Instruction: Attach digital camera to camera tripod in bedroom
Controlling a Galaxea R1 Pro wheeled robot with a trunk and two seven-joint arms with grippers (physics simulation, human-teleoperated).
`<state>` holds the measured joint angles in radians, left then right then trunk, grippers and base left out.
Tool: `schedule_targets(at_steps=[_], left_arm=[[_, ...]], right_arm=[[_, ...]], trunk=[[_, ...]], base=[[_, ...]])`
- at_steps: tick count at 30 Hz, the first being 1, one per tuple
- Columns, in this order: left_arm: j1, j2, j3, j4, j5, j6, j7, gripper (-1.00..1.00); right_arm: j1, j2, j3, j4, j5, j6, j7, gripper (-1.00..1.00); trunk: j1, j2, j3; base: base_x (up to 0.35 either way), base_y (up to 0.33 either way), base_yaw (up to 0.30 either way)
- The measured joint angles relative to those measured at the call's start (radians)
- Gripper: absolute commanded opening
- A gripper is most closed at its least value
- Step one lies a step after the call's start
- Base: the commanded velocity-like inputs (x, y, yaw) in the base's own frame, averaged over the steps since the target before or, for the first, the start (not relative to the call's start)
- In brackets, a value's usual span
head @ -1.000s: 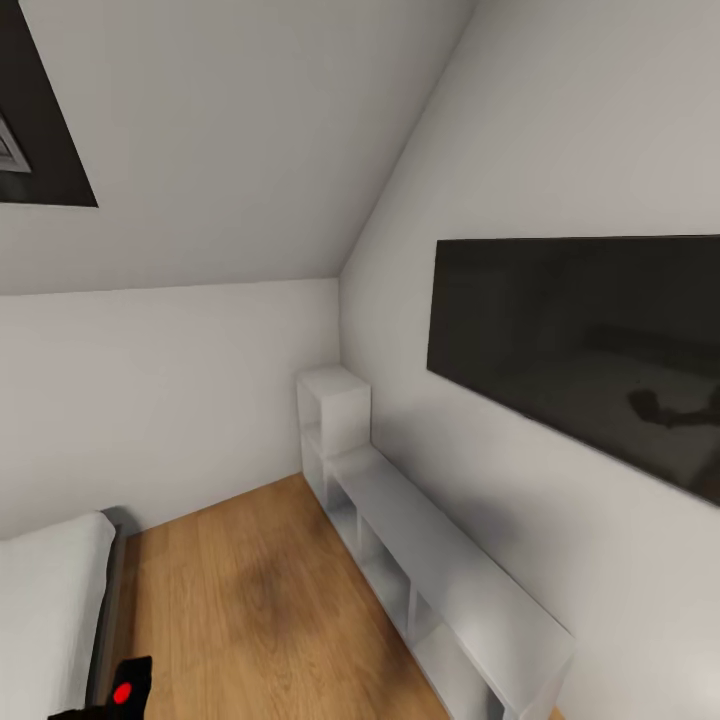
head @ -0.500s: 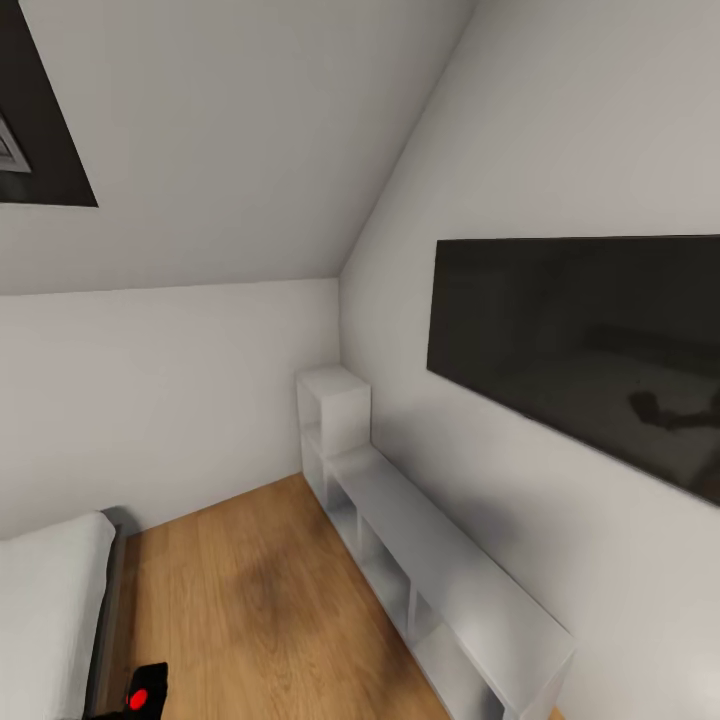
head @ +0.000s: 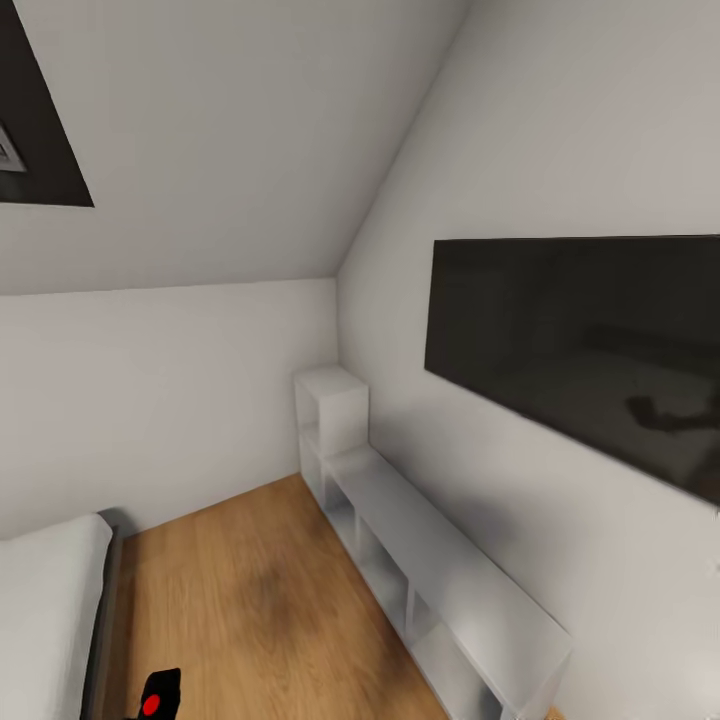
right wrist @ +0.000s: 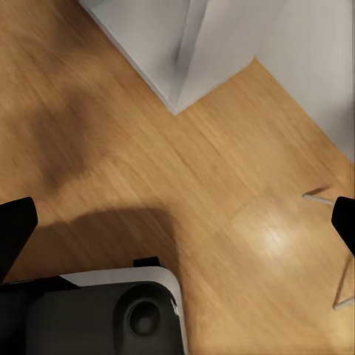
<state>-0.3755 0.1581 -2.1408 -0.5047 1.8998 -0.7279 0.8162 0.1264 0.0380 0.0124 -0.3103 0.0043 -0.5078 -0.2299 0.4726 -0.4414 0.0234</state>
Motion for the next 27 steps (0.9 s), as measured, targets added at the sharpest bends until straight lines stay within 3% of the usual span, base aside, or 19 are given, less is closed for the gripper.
schedule_targets(at_steps=[9,27], left_arm=[[0.000,0.001,0.000,0.000,0.000,0.000,0.000,-1.00],[0.000,-0.002,0.000,-0.005,-0.001,0.000,0.000,-1.00]], right_arm=[[0.000,-0.001,-0.001,-0.001,-0.001,0.002,0.000,1.00],[0.000,0.000,-0.001,-0.008,-0.002,0.002,0.000,1.00]], trunk=[[0.000,0.000,0.000],[0.001,0.000,0.000]], base=[[-0.076,0.056,-0.267],[-0.254,0.179,-0.296]])
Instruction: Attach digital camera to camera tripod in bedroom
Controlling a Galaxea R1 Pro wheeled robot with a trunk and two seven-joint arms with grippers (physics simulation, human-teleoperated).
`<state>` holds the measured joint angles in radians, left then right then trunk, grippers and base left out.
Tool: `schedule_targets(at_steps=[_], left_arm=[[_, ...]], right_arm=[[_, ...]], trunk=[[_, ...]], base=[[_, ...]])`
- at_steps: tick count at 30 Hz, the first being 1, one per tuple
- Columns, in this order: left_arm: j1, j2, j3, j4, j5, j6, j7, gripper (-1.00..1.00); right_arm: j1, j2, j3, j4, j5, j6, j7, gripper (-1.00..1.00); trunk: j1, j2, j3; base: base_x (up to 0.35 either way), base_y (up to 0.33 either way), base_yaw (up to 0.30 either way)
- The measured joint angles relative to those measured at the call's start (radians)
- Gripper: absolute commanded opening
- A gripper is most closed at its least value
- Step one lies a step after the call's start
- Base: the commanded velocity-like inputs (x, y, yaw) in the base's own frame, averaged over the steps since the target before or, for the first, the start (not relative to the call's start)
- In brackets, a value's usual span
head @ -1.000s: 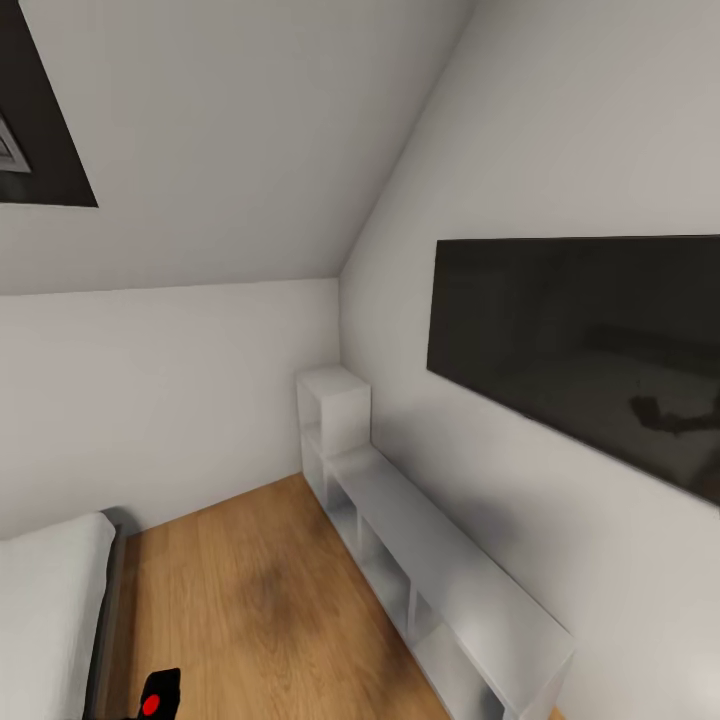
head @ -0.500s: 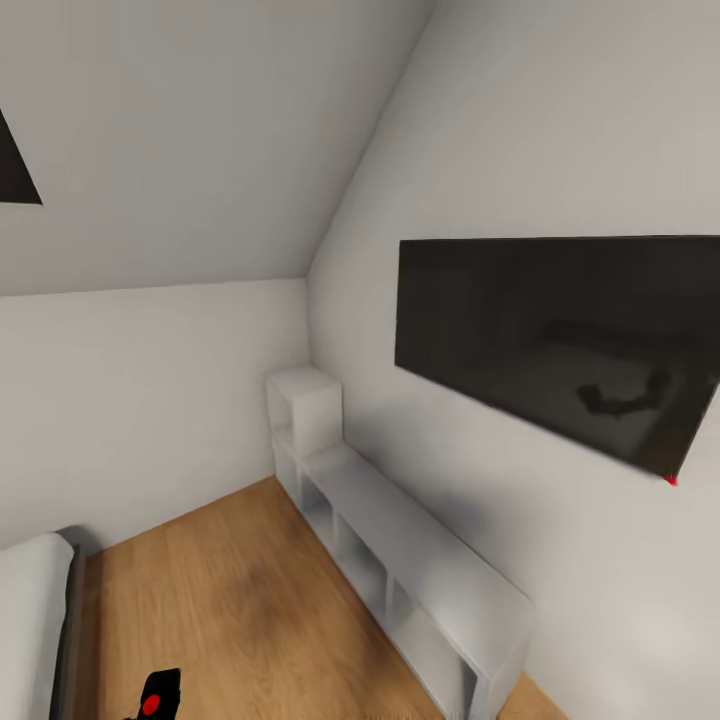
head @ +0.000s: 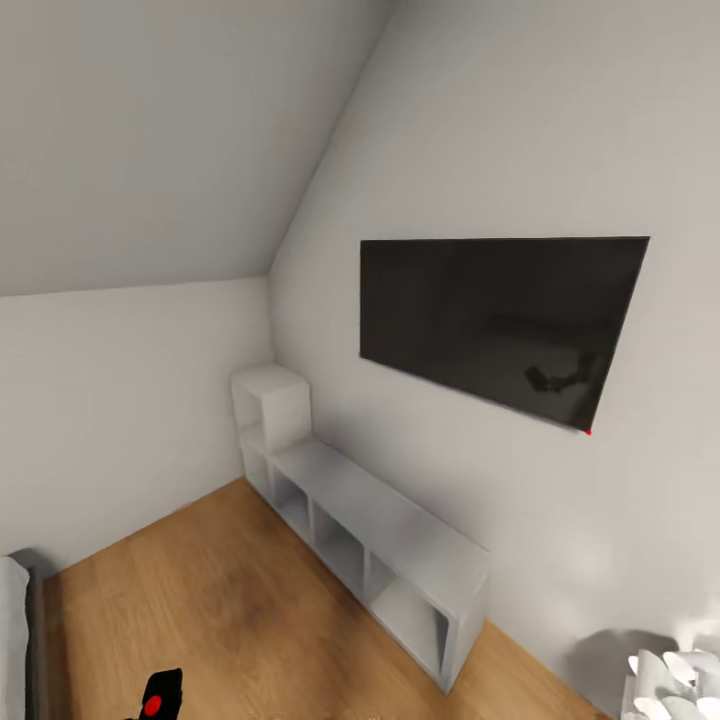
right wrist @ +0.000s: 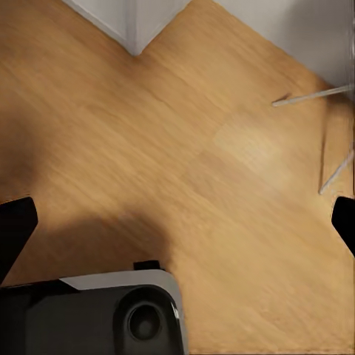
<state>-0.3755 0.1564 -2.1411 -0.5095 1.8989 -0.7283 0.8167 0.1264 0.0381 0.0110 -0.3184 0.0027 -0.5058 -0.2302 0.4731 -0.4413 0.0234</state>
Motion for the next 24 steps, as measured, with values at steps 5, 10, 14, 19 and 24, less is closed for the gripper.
schedule_targets(at_steps=[5,10,14,19,24], left_arm=[[0.000,-0.002,0.000,-0.001,0.001,0.000,-0.001,-1.00],[0.000,-0.002,0.000,0.000,0.001,-0.001,-0.001,-1.00],[0.000,-0.002,0.000,0.000,0.001,-0.001,0.000,-1.00],[0.000,-0.002,0.000,0.000,0.001,-0.001,-0.001,-1.00],[0.000,-0.002,0.000,0.000,0.001,-0.001,0.000,-1.00]], right_arm=[[0.000,0.000,0.000,0.000,0.000,0.000,0.000,1.00],[0.000,0.000,0.000,-0.001,0.000,0.000,0.000,1.00],[0.000,0.000,0.000,-0.001,0.000,0.000,0.000,1.00],[0.000,0.000,0.000,-0.001,0.000,0.000,0.000,1.00],[0.000,0.000,0.000,-0.001,0.000,0.000,0.000,1.00]], trunk=[[0.000,0.000,0.000],[0.000,0.000,0.000],[0.000,0.000,0.000],[0.000,0.000,0.000],[0.000,0.000,0.000]], base=[[-0.307,-0.085,-0.296],[-0.322,-0.079,-0.296],[-0.338,0.025,-0.296],[-0.343,0.009,-0.296],[-0.344,0.001,-0.296]])
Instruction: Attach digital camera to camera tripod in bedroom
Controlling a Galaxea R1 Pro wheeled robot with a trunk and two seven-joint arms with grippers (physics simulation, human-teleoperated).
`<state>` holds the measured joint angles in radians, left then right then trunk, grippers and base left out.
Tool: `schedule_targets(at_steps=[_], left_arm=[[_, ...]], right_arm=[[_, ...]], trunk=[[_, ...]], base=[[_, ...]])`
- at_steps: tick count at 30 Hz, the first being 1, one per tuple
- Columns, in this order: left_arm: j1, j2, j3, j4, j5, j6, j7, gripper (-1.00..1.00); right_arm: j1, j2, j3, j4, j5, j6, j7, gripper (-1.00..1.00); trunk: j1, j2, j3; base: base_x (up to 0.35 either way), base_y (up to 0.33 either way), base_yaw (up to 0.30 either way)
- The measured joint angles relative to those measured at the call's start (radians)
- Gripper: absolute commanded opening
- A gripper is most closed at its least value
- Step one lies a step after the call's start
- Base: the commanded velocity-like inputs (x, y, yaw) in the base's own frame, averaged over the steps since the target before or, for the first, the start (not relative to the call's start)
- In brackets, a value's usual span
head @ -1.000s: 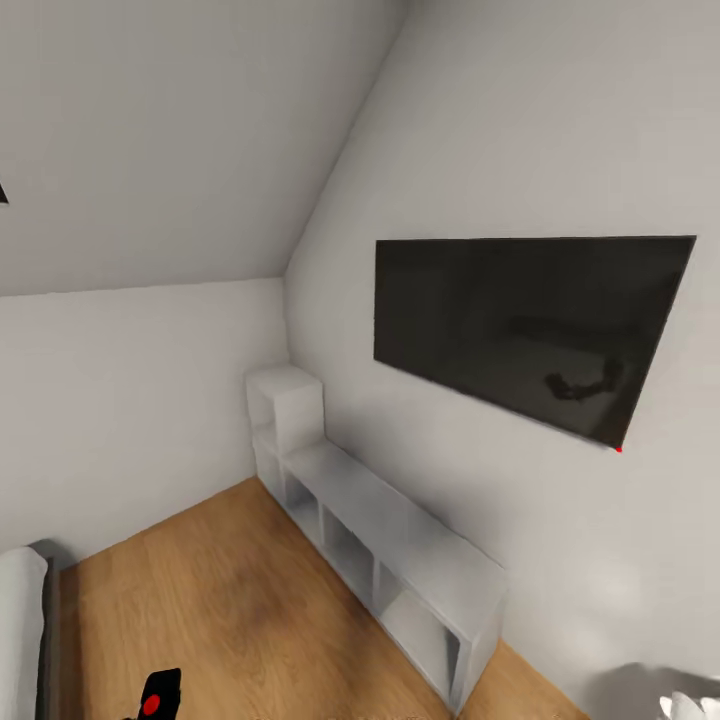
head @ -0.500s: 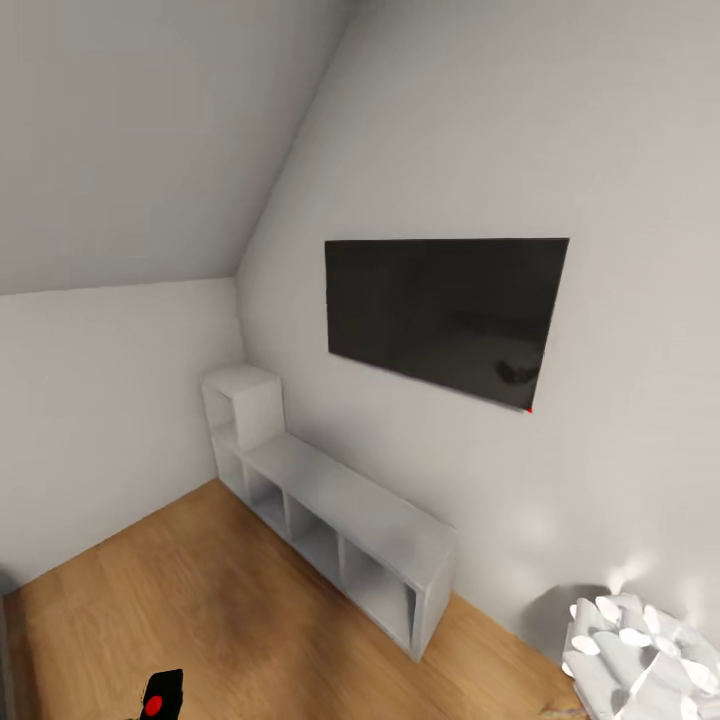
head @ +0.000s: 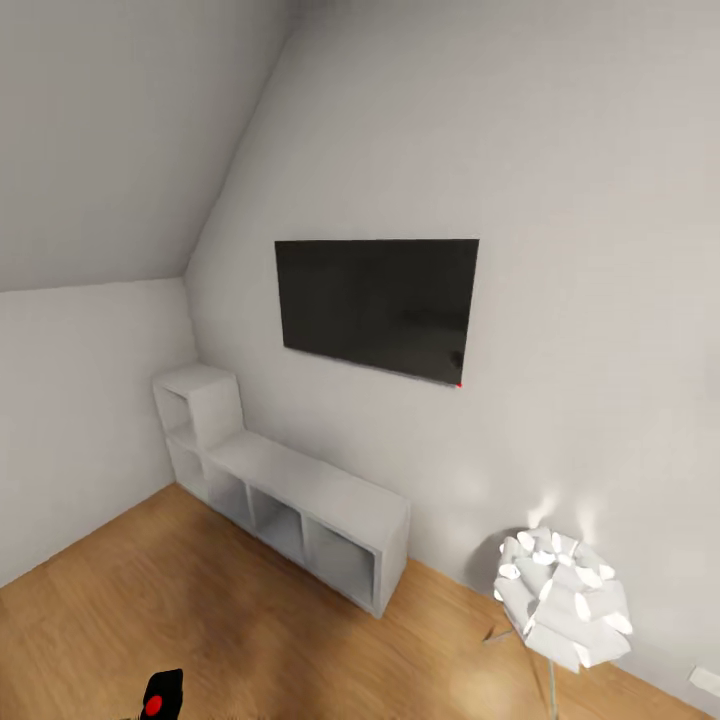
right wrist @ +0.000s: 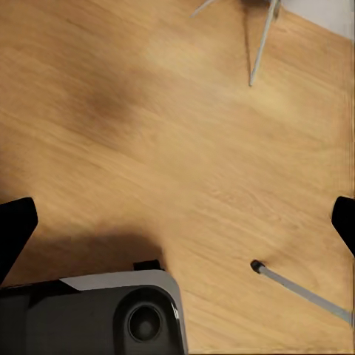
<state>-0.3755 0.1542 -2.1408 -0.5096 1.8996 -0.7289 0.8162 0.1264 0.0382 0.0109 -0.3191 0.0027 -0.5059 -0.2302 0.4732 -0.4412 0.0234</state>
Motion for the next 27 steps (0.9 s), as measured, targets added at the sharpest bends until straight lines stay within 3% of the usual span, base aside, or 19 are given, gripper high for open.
schedule_targets(at_steps=[27], left_arm=[[0.000,0.001,0.000,0.000,0.000,0.000,0.000,-1.00]], right_arm=[[0.000,0.000,0.000,0.000,0.000,0.000,0.000,1.00]], trunk=[[0.000,0.000,0.000]], base=[[-0.344,0.021,-0.294]])
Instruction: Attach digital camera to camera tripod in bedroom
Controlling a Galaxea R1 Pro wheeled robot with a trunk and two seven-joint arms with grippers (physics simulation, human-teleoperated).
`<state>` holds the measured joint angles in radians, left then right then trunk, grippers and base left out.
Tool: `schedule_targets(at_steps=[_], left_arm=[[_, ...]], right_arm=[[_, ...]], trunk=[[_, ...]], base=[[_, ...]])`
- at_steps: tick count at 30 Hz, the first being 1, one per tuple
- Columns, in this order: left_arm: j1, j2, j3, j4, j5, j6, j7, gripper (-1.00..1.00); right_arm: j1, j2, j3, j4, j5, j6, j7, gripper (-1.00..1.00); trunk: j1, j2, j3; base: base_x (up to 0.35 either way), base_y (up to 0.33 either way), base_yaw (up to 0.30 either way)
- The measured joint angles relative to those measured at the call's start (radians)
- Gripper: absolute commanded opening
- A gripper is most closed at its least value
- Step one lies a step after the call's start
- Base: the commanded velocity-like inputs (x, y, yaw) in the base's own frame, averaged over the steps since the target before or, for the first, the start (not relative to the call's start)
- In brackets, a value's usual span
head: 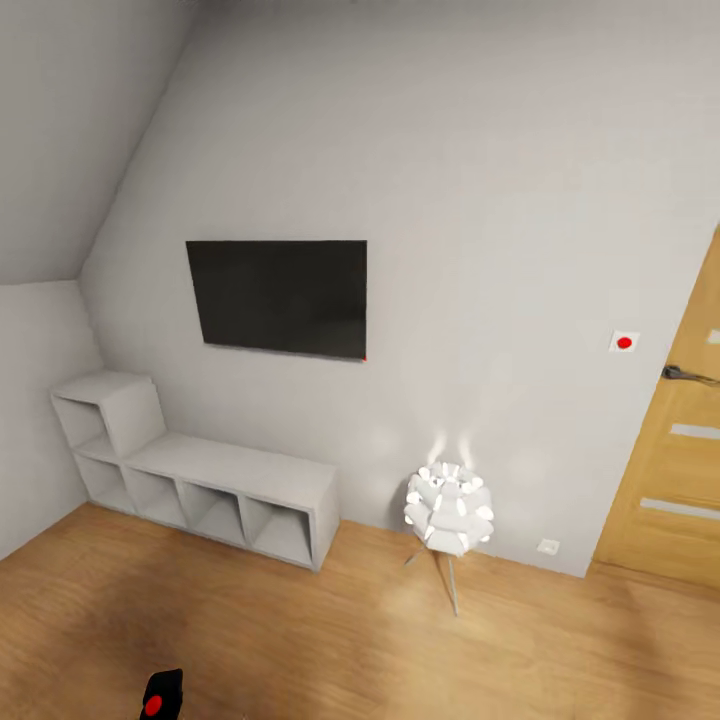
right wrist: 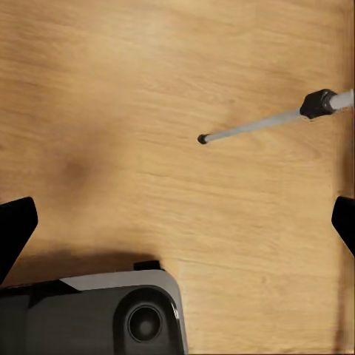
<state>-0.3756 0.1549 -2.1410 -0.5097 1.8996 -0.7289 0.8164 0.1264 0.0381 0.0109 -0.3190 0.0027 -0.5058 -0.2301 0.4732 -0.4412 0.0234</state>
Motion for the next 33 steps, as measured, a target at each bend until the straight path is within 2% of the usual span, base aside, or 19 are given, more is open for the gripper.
schedule_targets(at_steps=[19,33], left_arm=[[0.000,0.000,0.000,-0.001,0.000,0.000,0.000,-1.00],[0.000,0.000,0.000,-0.003,0.000,0.000,-0.001,-1.00]], right_arm=[[0.000,0.000,0.000,0.000,0.000,0.000,0.000,1.00],[0.000,0.001,0.000,-0.003,0.001,-0.003,0.000,1.00]], trunk=[[0.000,0.000,0.000],[0.000,0.000,0.000]], base=[[-0.344,0.049,-0.233],[-0.337,0.001,-0.029]])
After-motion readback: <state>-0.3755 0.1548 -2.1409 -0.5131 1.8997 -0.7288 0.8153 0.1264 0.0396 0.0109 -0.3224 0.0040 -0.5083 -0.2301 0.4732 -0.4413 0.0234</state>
